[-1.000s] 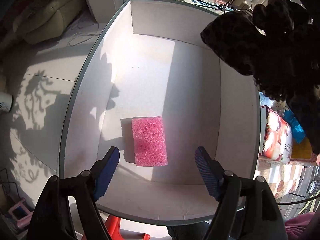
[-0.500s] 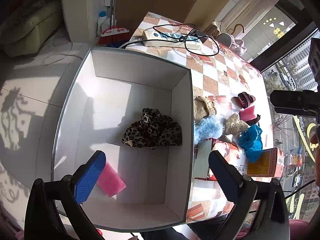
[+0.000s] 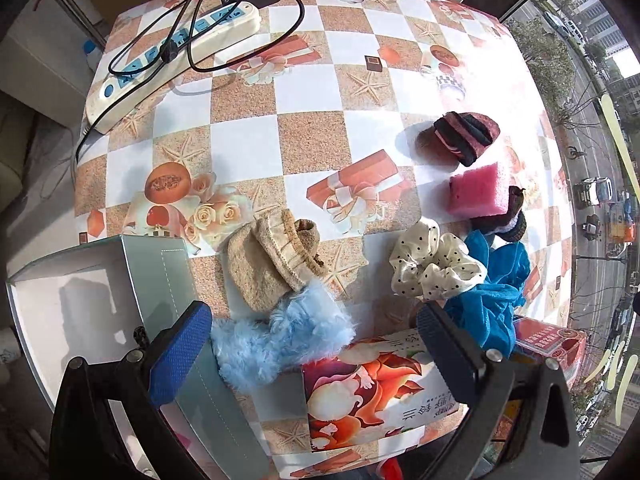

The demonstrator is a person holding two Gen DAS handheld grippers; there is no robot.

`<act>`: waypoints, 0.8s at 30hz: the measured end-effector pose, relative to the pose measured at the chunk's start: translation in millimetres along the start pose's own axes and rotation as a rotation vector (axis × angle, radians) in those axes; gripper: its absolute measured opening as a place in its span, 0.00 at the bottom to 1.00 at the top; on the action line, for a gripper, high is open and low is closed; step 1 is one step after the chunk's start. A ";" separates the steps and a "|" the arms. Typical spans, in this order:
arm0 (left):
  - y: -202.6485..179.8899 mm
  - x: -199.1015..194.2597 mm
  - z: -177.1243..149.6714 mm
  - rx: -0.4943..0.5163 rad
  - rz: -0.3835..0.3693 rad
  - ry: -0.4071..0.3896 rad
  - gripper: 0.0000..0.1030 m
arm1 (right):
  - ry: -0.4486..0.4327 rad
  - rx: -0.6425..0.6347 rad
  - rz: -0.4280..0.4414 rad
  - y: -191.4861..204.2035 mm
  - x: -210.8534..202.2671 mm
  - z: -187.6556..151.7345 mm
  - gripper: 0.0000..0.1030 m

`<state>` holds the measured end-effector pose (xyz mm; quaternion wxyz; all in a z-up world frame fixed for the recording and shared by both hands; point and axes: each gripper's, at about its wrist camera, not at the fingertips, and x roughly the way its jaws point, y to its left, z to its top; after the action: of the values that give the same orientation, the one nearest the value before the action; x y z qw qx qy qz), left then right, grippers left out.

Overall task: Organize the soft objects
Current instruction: 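Grasp the beige knit hat with the left tool while the right grasps the knitted mitten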

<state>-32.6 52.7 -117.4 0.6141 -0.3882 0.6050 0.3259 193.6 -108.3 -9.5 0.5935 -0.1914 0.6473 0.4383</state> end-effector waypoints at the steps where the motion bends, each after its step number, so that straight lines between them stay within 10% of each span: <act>1: -2.0 14.0 8.9 -0.012 0.028 0.039 1.00 | -0.001 0.010 -0.005 -11.2 0.6 -1.4 0.97; 13: -0.1 99.7 25.5 -0.105 0.194 0.285 1.00 | 0.096 0.020 -0.023 -77.6 56.3 25.4 0.97; 24: 13.1 125.6 29.7 -0.177 0.144 0.326 1.00 | 0.274 -0.170 -0.012 -52.1 180.2 80.2 0.97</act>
<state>-22.4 76.2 -244.6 0.4464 -0.4442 0.6916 0.3536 241.7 -23.7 -188.8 0.4839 -0.3031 0.6816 0.4576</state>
